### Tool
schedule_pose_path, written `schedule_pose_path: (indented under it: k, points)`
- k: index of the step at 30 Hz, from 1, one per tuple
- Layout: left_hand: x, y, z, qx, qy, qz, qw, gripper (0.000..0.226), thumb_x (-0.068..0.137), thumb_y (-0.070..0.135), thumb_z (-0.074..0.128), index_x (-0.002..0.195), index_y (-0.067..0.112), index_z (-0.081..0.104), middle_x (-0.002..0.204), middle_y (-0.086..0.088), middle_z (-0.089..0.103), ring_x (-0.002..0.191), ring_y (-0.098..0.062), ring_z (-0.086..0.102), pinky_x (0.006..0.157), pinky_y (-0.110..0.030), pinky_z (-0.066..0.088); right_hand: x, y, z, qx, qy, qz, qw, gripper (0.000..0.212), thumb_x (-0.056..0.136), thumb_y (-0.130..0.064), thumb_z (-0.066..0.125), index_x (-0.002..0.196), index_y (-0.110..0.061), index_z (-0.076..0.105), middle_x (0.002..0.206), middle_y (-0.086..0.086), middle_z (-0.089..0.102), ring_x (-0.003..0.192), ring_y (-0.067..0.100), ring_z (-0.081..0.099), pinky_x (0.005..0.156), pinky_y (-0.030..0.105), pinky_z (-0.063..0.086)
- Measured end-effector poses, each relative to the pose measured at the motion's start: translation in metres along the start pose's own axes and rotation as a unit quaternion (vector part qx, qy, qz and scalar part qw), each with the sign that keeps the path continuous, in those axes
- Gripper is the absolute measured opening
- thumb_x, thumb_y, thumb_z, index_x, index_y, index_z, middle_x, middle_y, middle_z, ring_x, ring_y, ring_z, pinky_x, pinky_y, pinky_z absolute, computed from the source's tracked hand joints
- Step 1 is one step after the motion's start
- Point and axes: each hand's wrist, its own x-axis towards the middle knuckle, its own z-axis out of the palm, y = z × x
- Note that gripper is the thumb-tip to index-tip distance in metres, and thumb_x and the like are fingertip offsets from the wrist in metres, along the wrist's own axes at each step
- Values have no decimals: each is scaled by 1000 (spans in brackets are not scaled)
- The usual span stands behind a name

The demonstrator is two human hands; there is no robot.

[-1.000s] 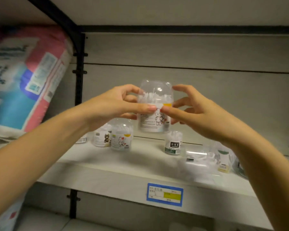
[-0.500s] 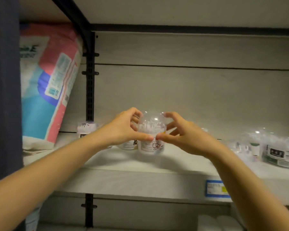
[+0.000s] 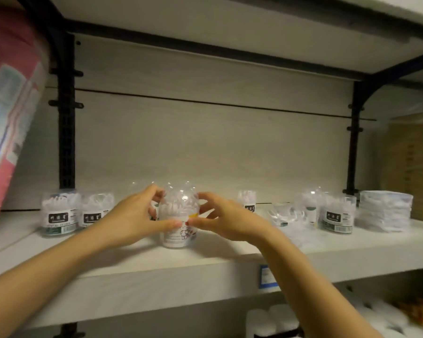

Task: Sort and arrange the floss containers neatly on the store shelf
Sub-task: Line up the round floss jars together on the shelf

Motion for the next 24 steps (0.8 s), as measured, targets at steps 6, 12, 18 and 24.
schedule_pose_path:
  k: [6, 12, 18, 24]
  points:
    - [11, 42, 3, 39, 212, 131, 968, 48, 77, 47, 65, 115, 21, 50, 112, 10, 51, 102, -11, 48, 80, -23, 39, 2, 27, -64, -20, 73, 30, 997, 42, 91, -27, 55, 131, -15, 50, 126, 4, 59, 110, 20, 58, 92, 31, 47]
    - [62, 94, 54, 7, 97, 133, 986, 26, 85, 24, 62, 108, 15, 57, 107, 3, 60, 92, -12, 53, 71, -17, 39, 6, 75, -103, -103, 79, 43, 991, 32, 90, -19, 57, 121, -15, 60, 120, 5, 64, 104, 17, 58, 85, 22, 40]
    - [117, 108, 98, -41, -39, -48, 997, 57, 87, 27, 61, 136, 11, 37, 141, -6, 42, 122, -21, 47, 101, -32, 40, 43, 109, -114, -213, -21, 49, 976, 50, 91, -27, 54, 137, -10, 43, 138, 8, 51, 124, 26, 48, 102, 32, 37]
    - [134, 103, 115, -59, -108, -138, 983, 69, 89, 28, 58, 144, 12, 21, 145, -6, 35, 124, -17, 40, 98, -23, 32, 66, 118, -101, -204, -106, 35, 973, 51, 87, -26, 58, 131, -1, 47, 124, 15, 59, 110, 29, 58, 92, 36, 50]
